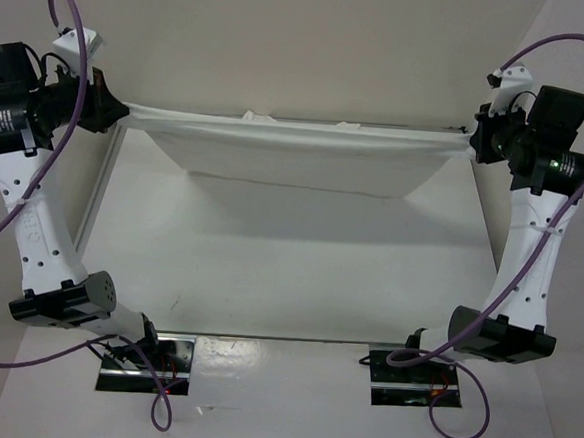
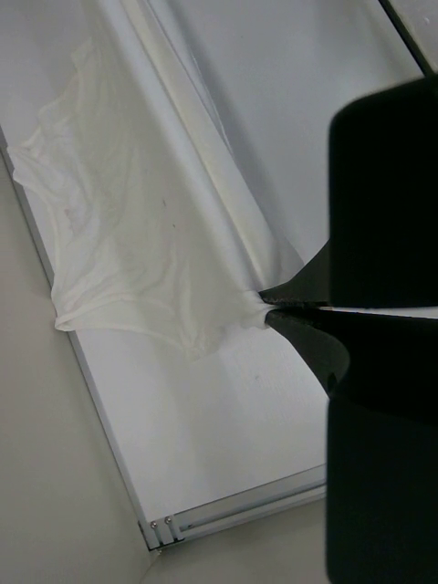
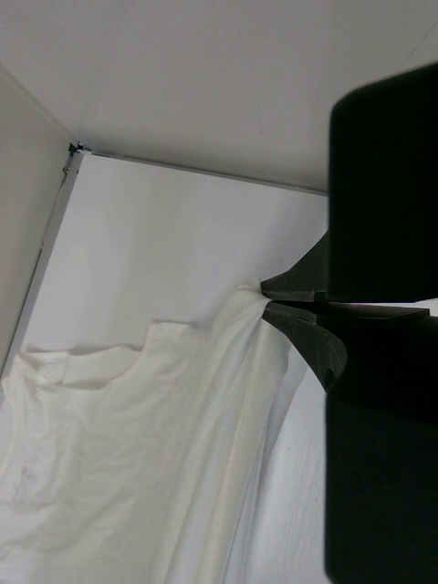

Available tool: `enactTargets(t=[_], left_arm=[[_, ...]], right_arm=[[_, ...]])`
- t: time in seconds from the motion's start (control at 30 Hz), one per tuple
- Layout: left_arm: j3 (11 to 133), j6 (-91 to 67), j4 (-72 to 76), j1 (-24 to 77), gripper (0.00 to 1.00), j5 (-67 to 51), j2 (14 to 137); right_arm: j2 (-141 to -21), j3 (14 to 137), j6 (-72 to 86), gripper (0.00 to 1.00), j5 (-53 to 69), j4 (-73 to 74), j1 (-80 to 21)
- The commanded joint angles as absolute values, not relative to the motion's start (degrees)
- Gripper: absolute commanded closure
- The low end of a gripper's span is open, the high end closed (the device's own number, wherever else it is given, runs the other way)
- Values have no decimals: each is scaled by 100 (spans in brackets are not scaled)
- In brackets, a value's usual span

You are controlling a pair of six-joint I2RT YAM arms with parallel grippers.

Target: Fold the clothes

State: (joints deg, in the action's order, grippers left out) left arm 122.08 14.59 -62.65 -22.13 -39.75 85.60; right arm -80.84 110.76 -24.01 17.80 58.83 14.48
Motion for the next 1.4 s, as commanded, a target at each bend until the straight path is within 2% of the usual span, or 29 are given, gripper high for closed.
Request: enactTargets(t=[0.0,0.43,0.77,1.07,1.37], left_arm=[[12393,1441,-6275,-2320,100,-3999,8403],[12375,1811,-6653,-2320,100,-3999,8051],[11488,2416,-6917,-2320,100,-4104,7595],[10723,2812,-7250,-2320,100,-3472,7190],[10231,3006,-7453,-2320,100,-3419,6891]], right_arm=[[-7832,11373,-2601,100,1696,5889,1608],[-7611,11479,-3322,100,1819,6591,1608],[-7392,10873,-3990,100,1872,7172,1608],[-7269,10468,-4263,100,1819,7436,1608],[-7154,9817,-4315,100,1793,7436,1547]])
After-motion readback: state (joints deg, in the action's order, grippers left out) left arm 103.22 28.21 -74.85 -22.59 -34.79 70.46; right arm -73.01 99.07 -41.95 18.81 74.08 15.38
